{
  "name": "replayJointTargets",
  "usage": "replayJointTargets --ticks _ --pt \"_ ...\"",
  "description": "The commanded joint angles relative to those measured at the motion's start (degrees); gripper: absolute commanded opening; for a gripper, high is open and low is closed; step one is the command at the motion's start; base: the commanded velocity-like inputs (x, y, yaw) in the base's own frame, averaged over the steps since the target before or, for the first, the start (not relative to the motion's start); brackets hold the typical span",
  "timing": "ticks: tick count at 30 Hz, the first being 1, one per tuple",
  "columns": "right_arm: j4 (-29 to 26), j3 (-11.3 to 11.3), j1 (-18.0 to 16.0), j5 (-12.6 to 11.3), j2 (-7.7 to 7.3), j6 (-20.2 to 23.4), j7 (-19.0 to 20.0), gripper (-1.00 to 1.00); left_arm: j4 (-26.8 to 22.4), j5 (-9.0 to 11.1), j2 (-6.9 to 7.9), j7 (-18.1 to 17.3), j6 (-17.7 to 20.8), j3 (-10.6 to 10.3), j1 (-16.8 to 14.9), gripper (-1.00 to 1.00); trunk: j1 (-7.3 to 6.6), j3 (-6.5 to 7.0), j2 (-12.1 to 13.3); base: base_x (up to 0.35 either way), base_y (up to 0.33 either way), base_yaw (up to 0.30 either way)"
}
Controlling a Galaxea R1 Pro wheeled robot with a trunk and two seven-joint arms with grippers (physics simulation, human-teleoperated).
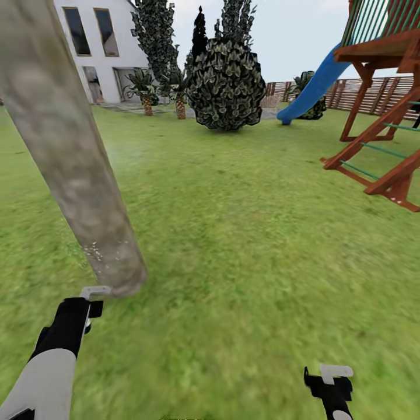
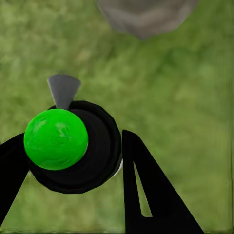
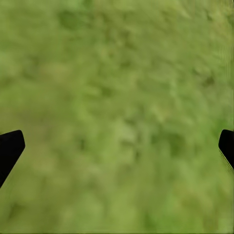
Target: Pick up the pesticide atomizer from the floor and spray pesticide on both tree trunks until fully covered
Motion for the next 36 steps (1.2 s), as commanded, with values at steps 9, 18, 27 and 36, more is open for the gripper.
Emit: replayJointTargets --ticks 9,18,27,36 --pt "-0.01 0.44 -0.01 -0.57 -0.11 -0.14 -0.12 1.0 -0.99 -0.75 -0.03 -1.09 7.57 -0.71 -3.44 -1.0 -0.01 -0.05 -0.02 -0.056 -0.18 0.204" --pt "0.07 0.53 -0.01 -0.57 -0.17 -0.14 -0.12 1.0 -0.98 -0.82 0.31 -3.26 16.02 -6.96 -13.89 -1.0 -0.01 -0.05 -0.02 -0.002 -0.002 0.003" --pt "0.07 0.53 -0.01 -0.57 -0.11 -0.14 -0.12 1.0 -1.07 -0.88 0.25 -4.08 16.11 -6.95 -13.47 -1.0 -0.01 -0.05 -0.02 0.0 -0.129 0.0" --pt "0.04 0.53 -0.01 -0.57 -0.11 -0.14 -0.12 1.0 -1.16 -0.8 0.29 -4.02 16.03 -6.93 -13.52 -1.0 -0.01 -0.05 -0.02 0.114 -0.241 0.035"
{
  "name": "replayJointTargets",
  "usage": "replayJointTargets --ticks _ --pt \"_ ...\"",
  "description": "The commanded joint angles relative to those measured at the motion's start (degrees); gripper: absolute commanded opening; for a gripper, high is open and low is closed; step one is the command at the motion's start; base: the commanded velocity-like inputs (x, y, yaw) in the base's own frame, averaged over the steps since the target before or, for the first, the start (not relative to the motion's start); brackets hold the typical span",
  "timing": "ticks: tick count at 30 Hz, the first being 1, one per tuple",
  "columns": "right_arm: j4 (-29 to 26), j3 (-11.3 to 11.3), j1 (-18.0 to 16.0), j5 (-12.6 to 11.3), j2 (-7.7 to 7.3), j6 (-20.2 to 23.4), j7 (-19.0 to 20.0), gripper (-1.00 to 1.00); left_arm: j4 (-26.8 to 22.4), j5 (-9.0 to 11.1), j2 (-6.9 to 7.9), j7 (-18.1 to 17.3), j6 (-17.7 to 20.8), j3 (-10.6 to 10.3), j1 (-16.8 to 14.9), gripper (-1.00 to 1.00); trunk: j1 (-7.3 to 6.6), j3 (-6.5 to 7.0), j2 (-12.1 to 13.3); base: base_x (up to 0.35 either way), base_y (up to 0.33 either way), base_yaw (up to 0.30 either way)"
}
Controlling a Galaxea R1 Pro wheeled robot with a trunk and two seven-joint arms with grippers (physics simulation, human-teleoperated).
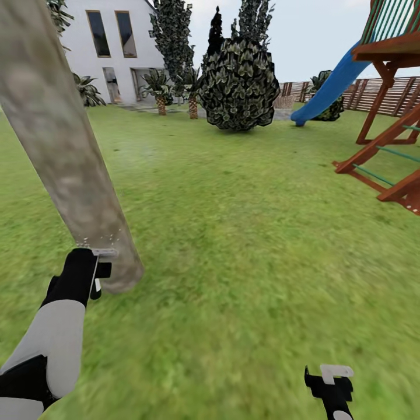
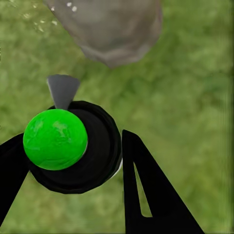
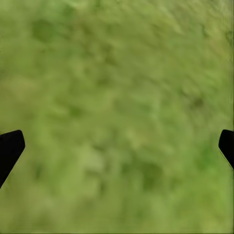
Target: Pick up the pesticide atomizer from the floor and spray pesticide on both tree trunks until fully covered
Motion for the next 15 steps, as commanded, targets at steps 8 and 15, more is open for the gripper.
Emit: replayJointTargets --ticks 8,15 --pt "0.01 0.5 -0.01 -0.52 -0.02 -0.15 -0.13 1.0 -1.11 -0.78 0.03 -0.53 0.21 0.12 -0.48 -1.0 0.02 0.02 -0.02 0.211 -0.194 0.263" --pt "-0.04 0.5 -0.01 -0.53 0.0 -0.15 -0.13 1.0 -0.63 -0.73 0.18 -0.51 0.08 0.14 0.47 -1.0 0.02 0.17 -0.02 0.007 -0.269 0.277"
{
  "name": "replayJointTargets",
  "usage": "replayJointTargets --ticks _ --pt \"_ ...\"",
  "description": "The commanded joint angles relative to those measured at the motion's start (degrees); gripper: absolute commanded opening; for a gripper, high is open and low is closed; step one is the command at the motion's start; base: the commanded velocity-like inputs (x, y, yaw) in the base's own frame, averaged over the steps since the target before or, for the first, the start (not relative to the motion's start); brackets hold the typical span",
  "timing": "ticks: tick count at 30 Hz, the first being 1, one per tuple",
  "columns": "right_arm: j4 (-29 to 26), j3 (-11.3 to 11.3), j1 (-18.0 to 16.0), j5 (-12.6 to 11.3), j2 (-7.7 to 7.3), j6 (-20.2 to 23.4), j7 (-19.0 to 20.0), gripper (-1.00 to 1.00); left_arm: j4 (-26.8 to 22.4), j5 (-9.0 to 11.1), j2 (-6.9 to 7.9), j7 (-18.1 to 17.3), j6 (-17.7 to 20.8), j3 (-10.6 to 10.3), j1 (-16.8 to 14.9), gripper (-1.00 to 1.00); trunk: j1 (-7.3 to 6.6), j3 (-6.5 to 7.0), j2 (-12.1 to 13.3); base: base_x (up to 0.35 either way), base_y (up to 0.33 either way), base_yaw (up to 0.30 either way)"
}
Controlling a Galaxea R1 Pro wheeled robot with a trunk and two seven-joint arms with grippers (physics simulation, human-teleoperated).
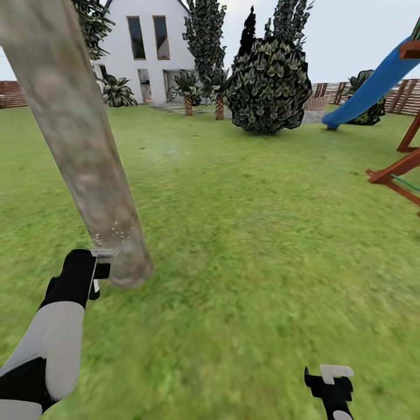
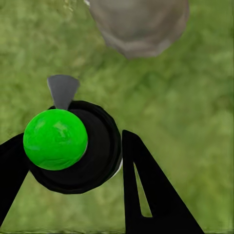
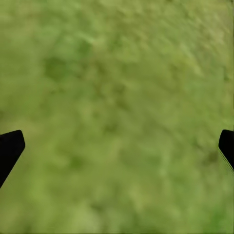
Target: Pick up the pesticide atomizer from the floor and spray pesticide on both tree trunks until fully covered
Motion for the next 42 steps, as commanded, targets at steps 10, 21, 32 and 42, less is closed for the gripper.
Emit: replayJointTargets --ticks 10,21,32,42 --pt "-0.03 0.5 -0.01 -0.56 0.01 -0.14 -0.03 1.0 0.34 -0.62 -0.26 -0.15 0.01 0.01 0.04 -1.0 -0.01 0.02 -0.02 0.152 -0.208 0.081" --pt "-0.03 0.54 -0.01 -0.53 0.05 -0.14 -0.04 1.0 0.28 -0.94 0.08 0.21 -0.19 0.55 3.23 -1.0 -0.01 0.02 -0.02 0.187 -0.019 0.204" --pt "0.05 0.58 -0.01 -0.49 0.05 -0.14 0.04 1.0 0.26 -0.83 -0.64 0.22 -0.34 0.01 4.52 -1.0 -0.01 0.02 -0.02 0.0 -0.168 0.115" --pt "-0.02 0.58 -0.01 -0.51 0.04 -0.14 0.0 1.0 0.41 -0.7 -0.48 0.31 -0.42 0.27 5.8 -1.0 -0.01 0.02 -0.02 0.126 -0.225 0.0"
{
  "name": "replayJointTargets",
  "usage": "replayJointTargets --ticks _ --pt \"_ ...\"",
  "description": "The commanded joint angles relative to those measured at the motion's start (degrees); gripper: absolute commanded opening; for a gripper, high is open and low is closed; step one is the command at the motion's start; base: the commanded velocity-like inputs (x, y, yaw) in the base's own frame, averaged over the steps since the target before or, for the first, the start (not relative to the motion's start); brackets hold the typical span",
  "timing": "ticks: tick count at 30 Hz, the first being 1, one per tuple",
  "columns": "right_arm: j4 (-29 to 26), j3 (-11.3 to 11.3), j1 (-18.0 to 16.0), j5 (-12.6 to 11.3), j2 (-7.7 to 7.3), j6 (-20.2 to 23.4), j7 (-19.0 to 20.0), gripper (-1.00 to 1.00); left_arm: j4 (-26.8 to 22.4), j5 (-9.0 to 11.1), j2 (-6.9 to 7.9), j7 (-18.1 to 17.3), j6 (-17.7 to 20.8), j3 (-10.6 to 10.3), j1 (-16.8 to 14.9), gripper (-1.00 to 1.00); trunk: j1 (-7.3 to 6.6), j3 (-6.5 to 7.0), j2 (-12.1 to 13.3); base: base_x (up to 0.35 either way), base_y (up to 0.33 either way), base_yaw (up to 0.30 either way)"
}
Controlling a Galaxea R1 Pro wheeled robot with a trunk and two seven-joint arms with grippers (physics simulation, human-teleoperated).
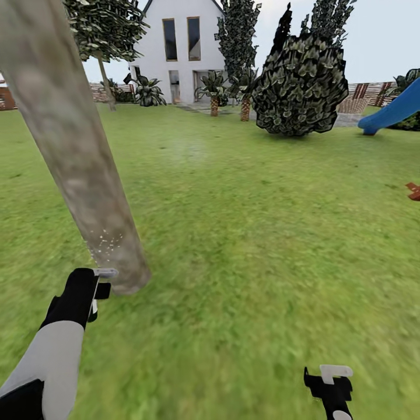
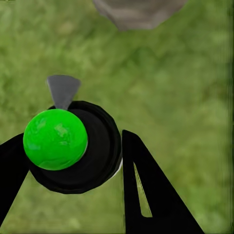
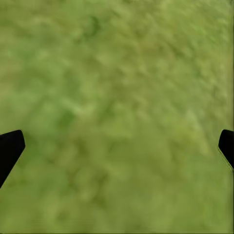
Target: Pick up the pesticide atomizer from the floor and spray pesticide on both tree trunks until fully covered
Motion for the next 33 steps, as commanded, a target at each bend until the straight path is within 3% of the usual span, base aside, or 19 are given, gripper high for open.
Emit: replayJointTargets --ticks 1,9,18,33 --pt "0.0 0.51 -0.02 -0.56 -0.01 -0.16 -0.13 1.0 -0.08 -0.59 -0.04 -0.57 0.15 0.1 0.03 -1.0 0.01 -0.05 -0.02 0.243 -0.171 0.0" --pt "0.0 0.5 -0.02 -0.56 -0.01 -0.16 -0.15 1.0 -0.14 -0.55 -0.11 -0.57 0.15 -0.04 0.05 -1.0 0.01 -0.05 -0.02 0.214 -0.192 0.0" --pt "0.0 0.49 -0.02 -0.56 -0.01 -0.16 -0.15 1.0 -0.14 -0.65 -0.11 -0.57 0.15 0.08 0.09 -1.0 0.01 -0.05 -0.02 0.008 -0.272 0.007" --pt "0.0 0.48 -0.02 -0.56 -0.01 -0.16 -0.15 1.0 -0.7 -0.65 0.24 -0.67 0.16 0.41 0.05 -1.0 0.01 -0.05 -0.02 0.127 -0.25 0.241"
